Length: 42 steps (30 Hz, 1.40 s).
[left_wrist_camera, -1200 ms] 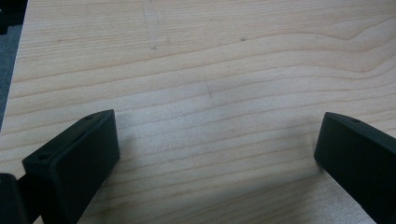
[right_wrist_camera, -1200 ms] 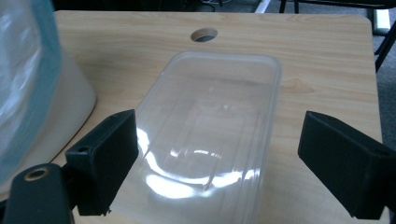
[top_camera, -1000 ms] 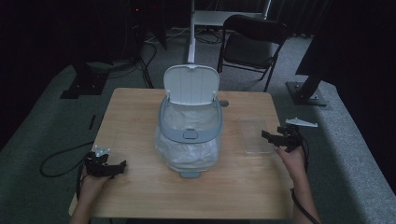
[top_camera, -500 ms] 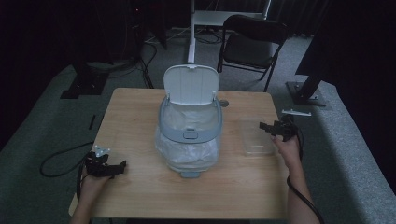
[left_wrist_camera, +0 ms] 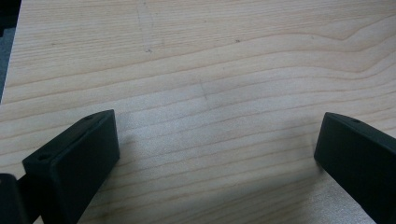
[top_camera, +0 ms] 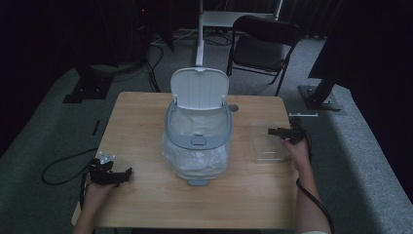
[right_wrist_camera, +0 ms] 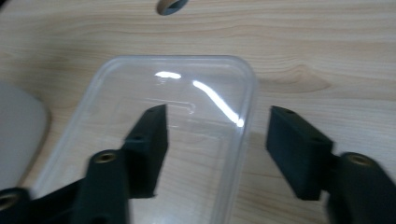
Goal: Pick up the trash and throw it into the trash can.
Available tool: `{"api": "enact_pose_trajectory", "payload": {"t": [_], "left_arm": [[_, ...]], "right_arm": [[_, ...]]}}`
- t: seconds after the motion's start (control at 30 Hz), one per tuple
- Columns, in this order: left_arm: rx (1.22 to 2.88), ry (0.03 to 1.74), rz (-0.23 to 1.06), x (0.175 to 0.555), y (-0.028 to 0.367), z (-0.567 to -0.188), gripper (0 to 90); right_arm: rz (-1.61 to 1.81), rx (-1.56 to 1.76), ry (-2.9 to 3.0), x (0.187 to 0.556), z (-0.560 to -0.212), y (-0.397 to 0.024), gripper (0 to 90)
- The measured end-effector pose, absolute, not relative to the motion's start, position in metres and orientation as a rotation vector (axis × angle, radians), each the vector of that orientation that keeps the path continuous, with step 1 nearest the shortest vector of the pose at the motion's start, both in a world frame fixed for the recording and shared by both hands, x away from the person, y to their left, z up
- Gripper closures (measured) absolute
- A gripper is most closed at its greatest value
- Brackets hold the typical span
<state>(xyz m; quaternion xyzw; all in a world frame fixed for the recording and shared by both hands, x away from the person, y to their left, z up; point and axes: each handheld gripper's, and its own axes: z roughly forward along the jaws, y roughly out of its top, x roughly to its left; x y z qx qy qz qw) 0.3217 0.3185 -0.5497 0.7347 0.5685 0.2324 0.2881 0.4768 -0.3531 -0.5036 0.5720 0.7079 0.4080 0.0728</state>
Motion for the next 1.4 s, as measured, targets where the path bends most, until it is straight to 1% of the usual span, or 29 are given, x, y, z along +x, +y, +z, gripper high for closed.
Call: {"api": "enact_pose_trajectory", "payload": {"t": [0.03, 0.07, 0.1, 0.13, 0.3, 0.37, 0.4, 0.73, 1.03, 1.4], "left_arm": [[1.962, 1.518, 0.620, 0.322, 0.318, -0.550, 0.7], [1.962, 1.518, 0.621, 0.322, 0.318, -0.550, 0.7], [1.962, 1.517, 0.620, 0.322, 0.318, -0.550, 0.7], [1.962, 1.517, 0.620, 0.322, 0.318, -0.550, 0.7], [1.962, 1.517, 0.620, 0.322, 0.318, -0.550, 0.7], [1.963, 1.516, 0.620, 0.322, 0.319, -0.550, 0.7], [1.963, 1.516, 0.620, 0.322, 0.318, -0.550, 0.7], [1.963, 1.516, 0.620, 0.322, 0.318, -0.550, 0.7], [1.962, 1.517, 0.620, 0.322, 0.318, -0.550, 0.7], [1.962, 1.517, 0.620, 0.322, 0.318, -0.550, 0.7]], "right_arm": [[1.230, 1.714, 2.130, 0.477, -0.503, -0.353, 45.3], [1.247, 1.708, 2.136, 0.476, -0.503, -0.354, 51.6], [1.249, 1.724, 2.125, 0.476, -0.502, -0.354, 54.4], [1.257, 1.743, 2.114, 0.476, -0.502, -0.356, 59.8], [1.295, 1.816, 2.082, 0.474, -0.499, -0.360, 69.0], [1.355, 1.838, 2.060, 0.473, -0.496, -0.361, 74.1], [1.454, 1.843, 2.043, 0.472, -0.495, -0.363, 76.2], [1.551, 1.743, 2.056, 0.458, -0.471, -0.350, 84.4], [1.504, 1.543, 2.049, 0.429, -0.441, -0.328, 85.2], [1.560, 1.442, 1.979, 0.402, -0.422, -0.326, 85.3]]}}
